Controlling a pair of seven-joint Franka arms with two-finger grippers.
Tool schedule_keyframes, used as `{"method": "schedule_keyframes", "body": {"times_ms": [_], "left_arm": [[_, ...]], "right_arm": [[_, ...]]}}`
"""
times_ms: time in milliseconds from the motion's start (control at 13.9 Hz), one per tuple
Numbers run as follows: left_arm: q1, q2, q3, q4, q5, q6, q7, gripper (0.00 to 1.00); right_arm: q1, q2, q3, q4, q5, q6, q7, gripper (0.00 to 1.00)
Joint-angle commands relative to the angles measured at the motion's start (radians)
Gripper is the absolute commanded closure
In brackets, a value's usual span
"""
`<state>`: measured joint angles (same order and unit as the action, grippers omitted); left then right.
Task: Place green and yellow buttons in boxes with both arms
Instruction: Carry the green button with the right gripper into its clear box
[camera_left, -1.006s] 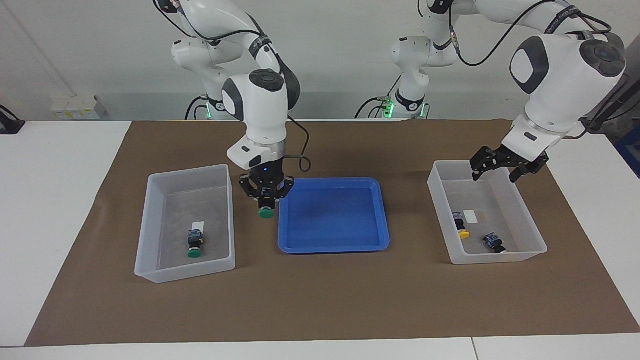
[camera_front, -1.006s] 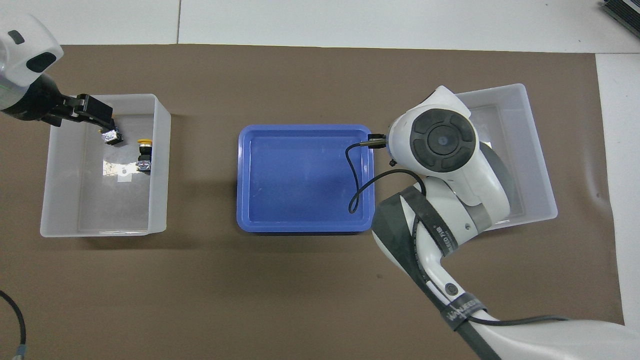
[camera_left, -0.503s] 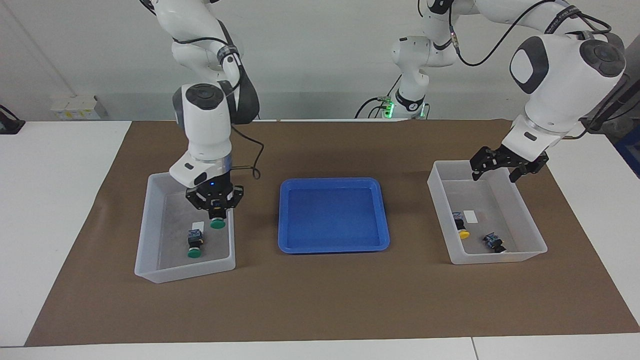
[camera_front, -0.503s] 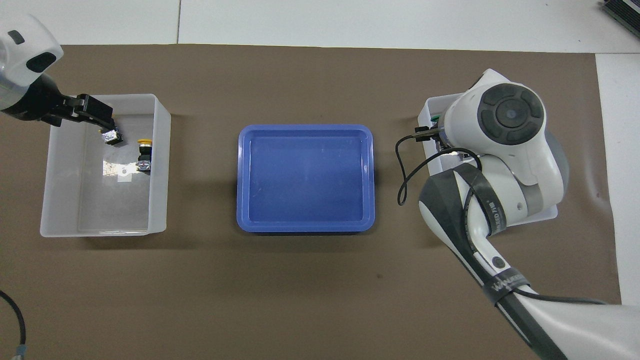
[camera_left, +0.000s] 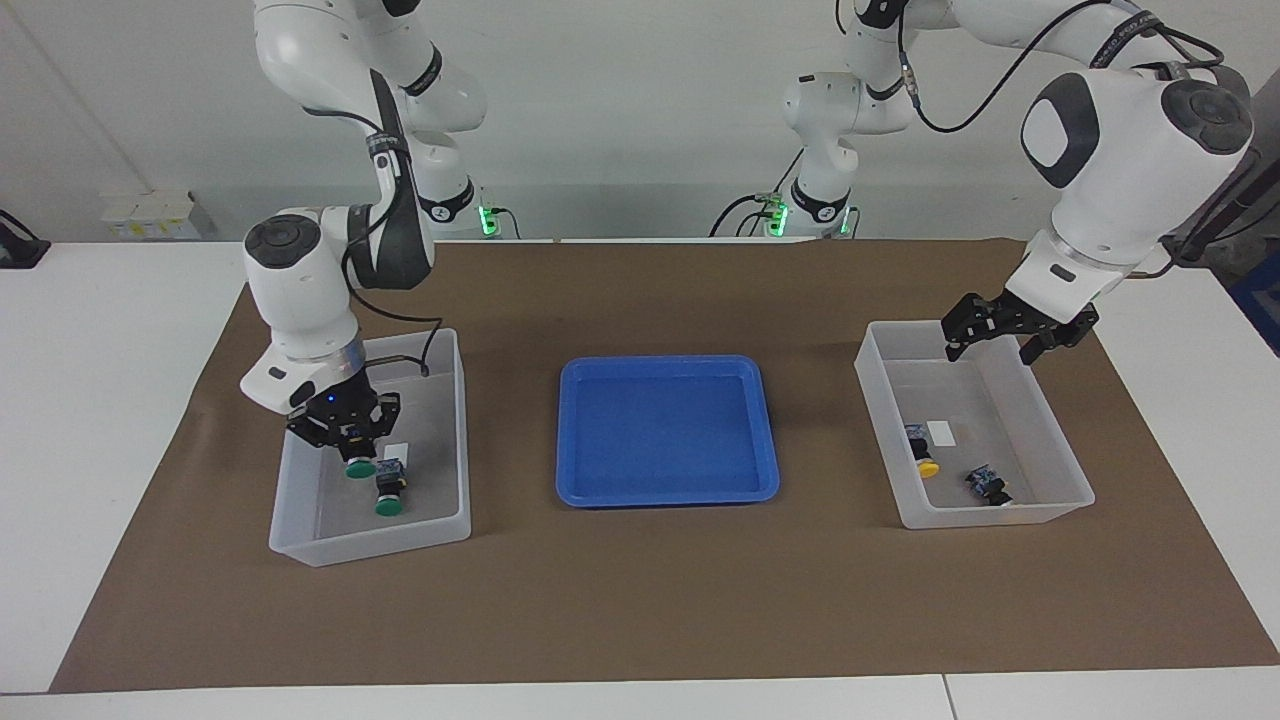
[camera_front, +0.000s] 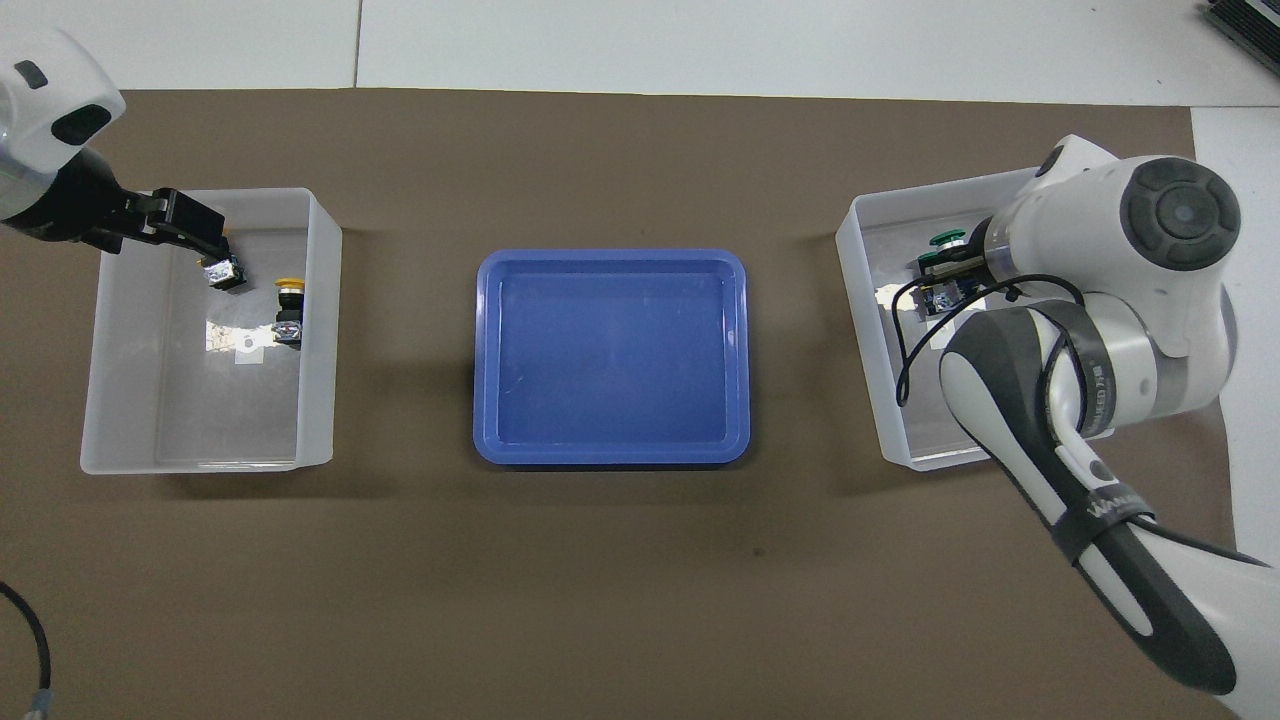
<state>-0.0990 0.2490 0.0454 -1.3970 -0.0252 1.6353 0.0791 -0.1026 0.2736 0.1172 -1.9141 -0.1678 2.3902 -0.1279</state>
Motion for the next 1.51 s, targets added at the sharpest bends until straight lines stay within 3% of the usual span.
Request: {"method": "schedule_keyframes", "body": {"times_ms": [0,431,503,575,647,934,1438], "left_arm": [[-0.001,-0.033,0.005,-0.051,-0.009,0.02,-0.002,0.0],[-0.001,-0.033,0.007,-0.051,-0.009,0.024,-0.001,0.0],[-0.001,-0.033,0.008,-0.051,-0.009,0.026,-0.001,0.0],[0.001,-0.033,0.008,-0.051,-0.007,0.029,-0.001,0.0],[0.004,-0.033,0.008,-0.051,-0.004,0.029,-0.001,0.0],[0.005,-0.033,0.01,-0.059,-0.001,0.063,-0.001,0.0],[0.002,-0.033,0.01,-0.057,0.001,0.074,0.001,0.0]], "right_arm": [[-0.012,0.048,0.013,0.004,0.024,0.066,-0.025,1.0],[-0.037,0.127,0.012,0.029,0.024,0.161,-0.015,1.0],[-0.034,0.127,0.012,0.03,0.025,0.162,-0.015,0.9],[-0.028,0.127,0.013,0.03,0.025,0.168,-0.003,0.42],[-0.023,0.13,0.013,0.03,0.025,0.178,0.013,0.0],[-0.009,0.104,0.016,0.033,0.025,0.143,0.042,0.0],[0.055,-0.137,0.019,0.03,0.042,-0.207,0.278,0.0]]}}
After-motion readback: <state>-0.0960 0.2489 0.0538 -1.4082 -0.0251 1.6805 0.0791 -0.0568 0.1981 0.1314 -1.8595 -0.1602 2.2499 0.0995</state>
